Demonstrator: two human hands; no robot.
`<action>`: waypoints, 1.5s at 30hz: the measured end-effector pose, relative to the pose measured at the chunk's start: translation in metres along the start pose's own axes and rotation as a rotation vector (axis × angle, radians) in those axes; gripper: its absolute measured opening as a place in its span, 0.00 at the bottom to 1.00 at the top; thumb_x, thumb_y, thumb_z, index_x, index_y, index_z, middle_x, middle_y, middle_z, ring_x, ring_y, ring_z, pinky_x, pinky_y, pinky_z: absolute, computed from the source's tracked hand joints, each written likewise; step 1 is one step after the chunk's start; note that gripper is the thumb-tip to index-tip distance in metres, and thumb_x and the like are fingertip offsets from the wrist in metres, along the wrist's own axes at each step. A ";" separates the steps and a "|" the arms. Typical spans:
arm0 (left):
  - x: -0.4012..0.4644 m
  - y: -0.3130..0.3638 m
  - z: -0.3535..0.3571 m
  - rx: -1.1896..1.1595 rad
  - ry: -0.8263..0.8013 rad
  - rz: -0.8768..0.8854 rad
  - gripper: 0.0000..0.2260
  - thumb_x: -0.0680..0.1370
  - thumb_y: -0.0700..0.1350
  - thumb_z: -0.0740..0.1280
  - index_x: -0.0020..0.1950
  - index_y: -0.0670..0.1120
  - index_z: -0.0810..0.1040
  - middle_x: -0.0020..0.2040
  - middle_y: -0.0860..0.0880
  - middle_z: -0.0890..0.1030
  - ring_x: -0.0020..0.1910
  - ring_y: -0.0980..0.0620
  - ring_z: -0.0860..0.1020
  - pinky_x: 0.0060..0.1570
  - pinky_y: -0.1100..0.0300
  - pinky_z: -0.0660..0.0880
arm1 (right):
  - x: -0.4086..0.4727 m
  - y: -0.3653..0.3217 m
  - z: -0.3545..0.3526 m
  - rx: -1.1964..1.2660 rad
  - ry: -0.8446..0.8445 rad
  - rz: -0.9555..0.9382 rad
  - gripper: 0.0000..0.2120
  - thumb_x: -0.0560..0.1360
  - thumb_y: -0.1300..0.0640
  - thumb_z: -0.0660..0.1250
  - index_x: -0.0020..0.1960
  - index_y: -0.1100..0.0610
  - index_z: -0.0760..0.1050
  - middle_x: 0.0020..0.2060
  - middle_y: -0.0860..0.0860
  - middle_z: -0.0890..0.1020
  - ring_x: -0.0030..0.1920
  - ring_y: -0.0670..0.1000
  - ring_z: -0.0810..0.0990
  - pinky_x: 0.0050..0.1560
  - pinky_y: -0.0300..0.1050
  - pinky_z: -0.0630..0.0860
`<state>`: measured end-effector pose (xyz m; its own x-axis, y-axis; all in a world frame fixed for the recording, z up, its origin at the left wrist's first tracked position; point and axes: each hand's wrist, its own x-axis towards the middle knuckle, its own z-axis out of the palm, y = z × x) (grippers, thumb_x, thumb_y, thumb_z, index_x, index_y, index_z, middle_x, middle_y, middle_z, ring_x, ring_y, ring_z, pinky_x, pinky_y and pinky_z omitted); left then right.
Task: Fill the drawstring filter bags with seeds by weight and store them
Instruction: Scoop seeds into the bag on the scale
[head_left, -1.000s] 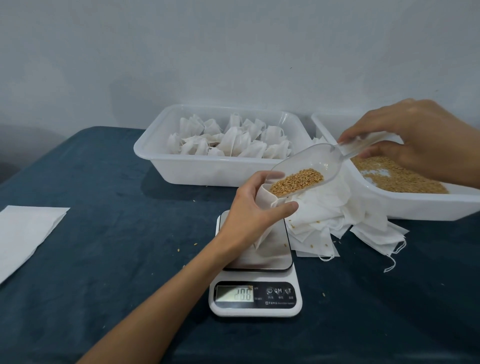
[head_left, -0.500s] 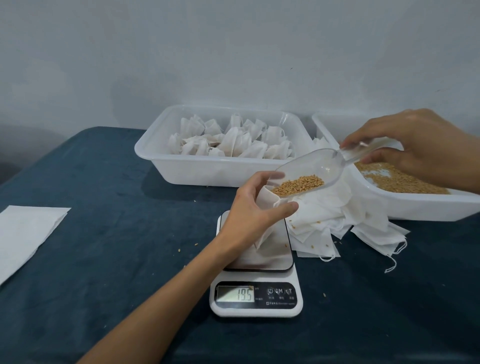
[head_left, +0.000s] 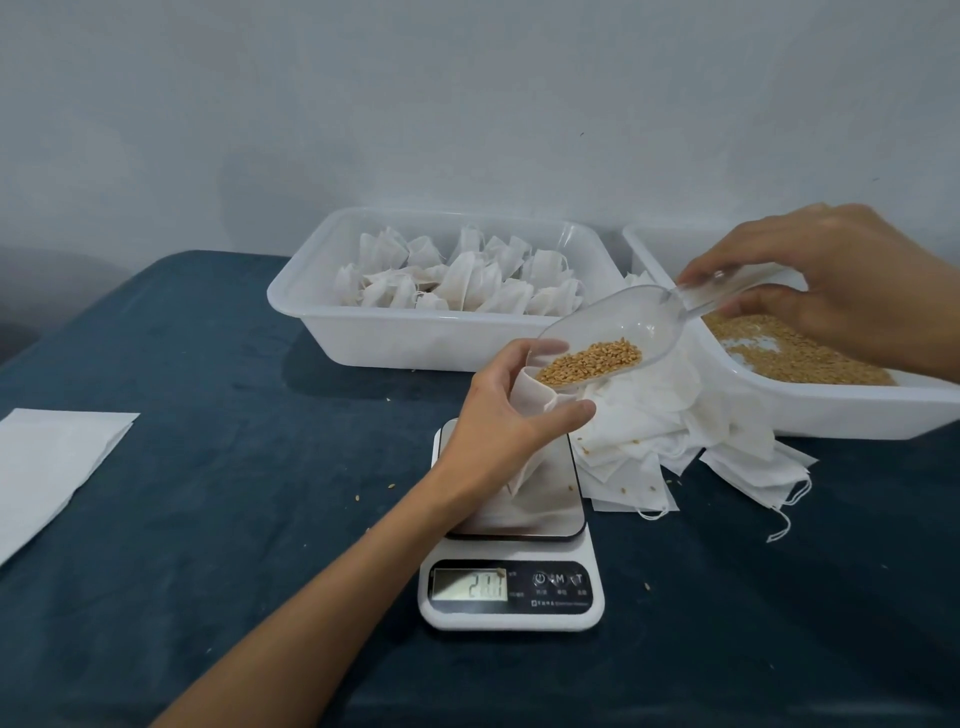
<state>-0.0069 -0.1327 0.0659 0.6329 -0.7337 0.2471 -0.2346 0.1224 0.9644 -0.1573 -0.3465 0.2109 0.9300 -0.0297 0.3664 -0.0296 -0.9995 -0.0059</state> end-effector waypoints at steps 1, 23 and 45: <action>0.000 0.000 0.000 -0.008 -0.002 -0.001 0.22 0.72 0.48 0.79 0.64 0.58 0.80 0.62 0.59 0.81 0.67 0.52 0.78 0.71 0.44 0.72 | 0.000 0.000 0.000 -0.001 -0.001 0.011 0.17 0.71 0.64 0.76 0.57 0.50 0.83 0.48 0.45 0.85 0.47 0.50 0.79 0.52 0.41 0.67; -0.001 -0.003 -0.001 -0.028 -0.009 -0.008 0.23 0.72 0.47 0.79 0.65 0.58 0.79 0.63 0.55 0.82 0.64 0.52 0.80 0.69 0.44 0.75 | -0.006 -0.006 0.005 -0.026 0.027 0.010 0.16 0.69 0.68 0.77 0.56 0.57 0.84 0.48 0.50 0.85 0.46 0.53 0.80 0.53 0.36 0.63; -0.002 -0.003 -0.003 -0.120 -0.030 -0.015 0.24 0.72 0.42 0.79 0.66 0.52 0.78 0.49 0.53 0.85 0.53 0.52 0.83 0.61 0.50 0.80 | -0.017 0.032 0.028 0.562 -0.089 0.251 0.15 0.73 0.61 0.74 0.55 0.45 0.82 0.53 0.41 0.86 0.57 0.39 0.82 0.57 0.27 0.73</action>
<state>-0.0052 -0.1302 0.0628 0.6128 -0.7556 0.2315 -0.1345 0.1889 0.9727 -0.1642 -0.3779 0.1783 0.9474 -0.2401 0.2116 -0.0761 -0.8112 -0.5799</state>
